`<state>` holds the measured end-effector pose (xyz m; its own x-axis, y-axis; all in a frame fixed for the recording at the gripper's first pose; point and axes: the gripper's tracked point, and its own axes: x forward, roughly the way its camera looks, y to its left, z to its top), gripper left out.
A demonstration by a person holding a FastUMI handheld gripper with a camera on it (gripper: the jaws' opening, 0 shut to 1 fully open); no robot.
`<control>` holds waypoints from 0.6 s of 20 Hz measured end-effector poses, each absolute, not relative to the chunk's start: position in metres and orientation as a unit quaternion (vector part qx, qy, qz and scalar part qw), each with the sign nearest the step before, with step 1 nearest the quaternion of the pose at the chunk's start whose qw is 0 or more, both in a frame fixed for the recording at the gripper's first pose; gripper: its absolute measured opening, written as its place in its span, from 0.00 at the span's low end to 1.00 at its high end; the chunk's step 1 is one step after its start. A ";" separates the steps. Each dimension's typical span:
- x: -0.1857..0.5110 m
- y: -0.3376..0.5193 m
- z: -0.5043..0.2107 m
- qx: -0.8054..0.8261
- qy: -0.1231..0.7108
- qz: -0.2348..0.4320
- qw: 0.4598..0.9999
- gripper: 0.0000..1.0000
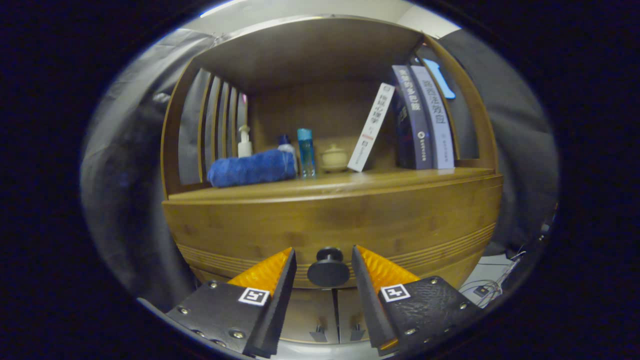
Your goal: Pull open the drawer, take out the items inside it, and place them on the countertop above the cabinet.
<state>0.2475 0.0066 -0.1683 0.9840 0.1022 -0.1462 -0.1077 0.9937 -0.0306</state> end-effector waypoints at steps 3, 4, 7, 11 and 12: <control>0.256 -0.006 -0.166 -0.024 0.058 0.027 0.998 0.46; 0.253 -0.003 -0.157 -0.003 0.043 0.030 0.999 0.46; 0.264 -0.002 -0.158 0.006 0.050 0.049 0.998 0.46; 0.263 -0.002 -0.156 -0.015 0.014 0.042 0.999 0.46; 0.262 -0.002 -0.157 -0.040 0.006 0.037 0.999 0.46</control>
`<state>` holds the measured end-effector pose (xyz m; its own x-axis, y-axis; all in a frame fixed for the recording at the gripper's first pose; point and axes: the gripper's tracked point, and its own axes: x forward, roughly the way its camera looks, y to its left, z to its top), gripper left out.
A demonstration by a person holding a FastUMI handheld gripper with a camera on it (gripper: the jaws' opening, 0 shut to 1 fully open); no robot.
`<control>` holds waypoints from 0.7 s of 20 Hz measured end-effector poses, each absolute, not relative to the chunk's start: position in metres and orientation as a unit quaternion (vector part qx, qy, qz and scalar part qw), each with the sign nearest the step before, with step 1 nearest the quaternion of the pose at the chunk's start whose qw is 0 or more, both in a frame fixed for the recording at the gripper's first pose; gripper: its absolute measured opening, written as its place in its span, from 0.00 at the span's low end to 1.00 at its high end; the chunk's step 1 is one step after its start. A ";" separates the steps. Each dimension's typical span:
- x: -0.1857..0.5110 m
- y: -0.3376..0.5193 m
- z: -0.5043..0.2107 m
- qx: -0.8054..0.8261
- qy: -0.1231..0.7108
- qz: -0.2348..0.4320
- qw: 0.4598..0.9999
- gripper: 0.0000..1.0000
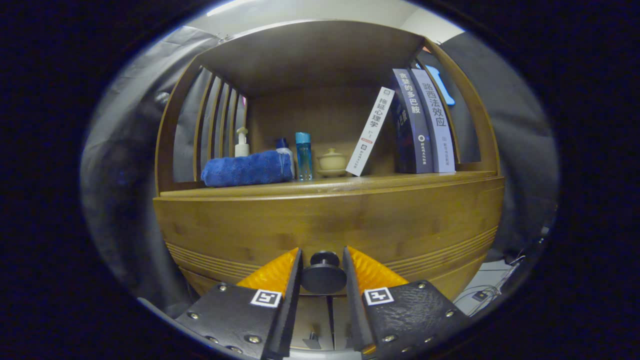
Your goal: Pull open the drawer, take out the items inside it, and place them on the countertop above the cabinet.
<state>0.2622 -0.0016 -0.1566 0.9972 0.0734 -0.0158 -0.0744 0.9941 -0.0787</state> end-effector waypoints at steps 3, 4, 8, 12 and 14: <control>0.259 -0.005 -0.164 -0.098 0.033 0.020 0.994 0.39; 0.257 -0.005 -0.165 -0.076 0.039 0.020 0.996 0.36; 0.225 -0.010 -0.162 -0.054 0.051 0.031 0.997 0.28; 0.181 -0.016 -0.164 -0.046 0.062 0.035 0.996 0.28; 0.163 -0.018 -0.163 -0.048 0.063 0.037 0.996 0.28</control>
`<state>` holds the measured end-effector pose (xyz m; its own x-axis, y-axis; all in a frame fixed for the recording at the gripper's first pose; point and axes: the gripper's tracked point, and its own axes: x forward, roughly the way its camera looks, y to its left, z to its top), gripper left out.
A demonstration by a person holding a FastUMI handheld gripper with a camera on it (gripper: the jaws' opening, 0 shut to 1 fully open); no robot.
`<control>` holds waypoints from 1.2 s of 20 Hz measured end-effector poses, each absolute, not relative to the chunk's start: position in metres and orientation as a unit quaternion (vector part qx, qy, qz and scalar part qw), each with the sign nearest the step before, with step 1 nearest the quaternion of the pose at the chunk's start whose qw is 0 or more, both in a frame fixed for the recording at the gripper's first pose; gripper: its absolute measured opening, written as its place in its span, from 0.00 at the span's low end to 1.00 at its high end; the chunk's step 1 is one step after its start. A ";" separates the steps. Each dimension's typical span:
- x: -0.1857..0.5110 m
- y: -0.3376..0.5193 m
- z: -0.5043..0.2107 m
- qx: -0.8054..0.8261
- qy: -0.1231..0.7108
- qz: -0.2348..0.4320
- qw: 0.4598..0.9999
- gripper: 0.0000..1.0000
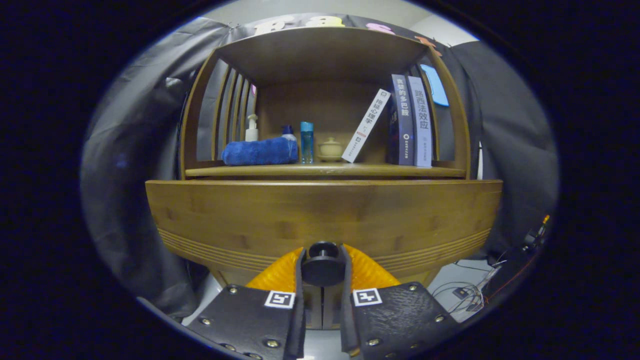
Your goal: Pull open the drawer, take out the items inside it, and place them on the countertop above the cabinet.
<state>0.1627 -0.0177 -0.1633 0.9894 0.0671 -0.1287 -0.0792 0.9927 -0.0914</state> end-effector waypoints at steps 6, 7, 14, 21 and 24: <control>0.124 -0.019 -0.170 -0.037 0.081 0.044 0.995 0.28; 0.119 -0.019 -0.172 -0.036 0.085 0.045 0.995 0.28; 0.110 -0.015 -0.172 -0.011 0.090 0.048 0.995 0.28; 0.109 -0.014 -0.173 -0.017 0.089 0.047 0.995 0.28; 0.103 -0.015 -0.173 -0.013 0.090 0.051 0.995 0.28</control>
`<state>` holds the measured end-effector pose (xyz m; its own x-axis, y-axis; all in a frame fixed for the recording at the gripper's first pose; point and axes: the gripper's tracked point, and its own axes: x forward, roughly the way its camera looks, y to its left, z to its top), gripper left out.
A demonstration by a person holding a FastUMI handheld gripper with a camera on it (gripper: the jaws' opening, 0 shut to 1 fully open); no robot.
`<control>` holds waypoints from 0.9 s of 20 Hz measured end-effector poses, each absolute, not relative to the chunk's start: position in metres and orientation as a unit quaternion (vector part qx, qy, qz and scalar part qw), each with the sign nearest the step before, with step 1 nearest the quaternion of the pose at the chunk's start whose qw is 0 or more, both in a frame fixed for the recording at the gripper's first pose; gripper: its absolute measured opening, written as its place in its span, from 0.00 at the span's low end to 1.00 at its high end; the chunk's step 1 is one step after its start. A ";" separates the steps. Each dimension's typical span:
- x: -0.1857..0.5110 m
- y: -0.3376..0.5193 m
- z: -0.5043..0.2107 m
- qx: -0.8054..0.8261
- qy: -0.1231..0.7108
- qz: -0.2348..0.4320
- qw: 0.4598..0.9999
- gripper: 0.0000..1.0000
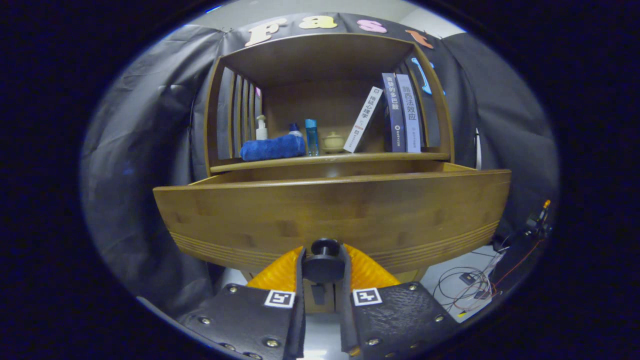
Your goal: Pull open the drawer, take out the items inside it, and place them on the countertop above the cabinet.
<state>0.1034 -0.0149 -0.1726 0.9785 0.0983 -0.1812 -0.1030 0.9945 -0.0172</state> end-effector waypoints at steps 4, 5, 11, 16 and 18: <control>0.088 -0.012 -0.173 -0.029 0.089 0.050 0.994 0.28; 0.088 -0.013 -0.173 -0.034 0.087 0.048 0.994 0.28; 0.077 -0.018 -0.154 0.008 0.082 0.029 0.996 0.95; 0.068 -0.026 -0.118 -0.021 0.051 -0.010 0.998 0.96; 0.064 -0.021 -0.105 -0.027 0.035 -0.013 0.999 0.96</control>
<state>0.0639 -0.0205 -0.1052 0.9971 -0.0287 -0.0699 0.0249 0.9981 -0.0556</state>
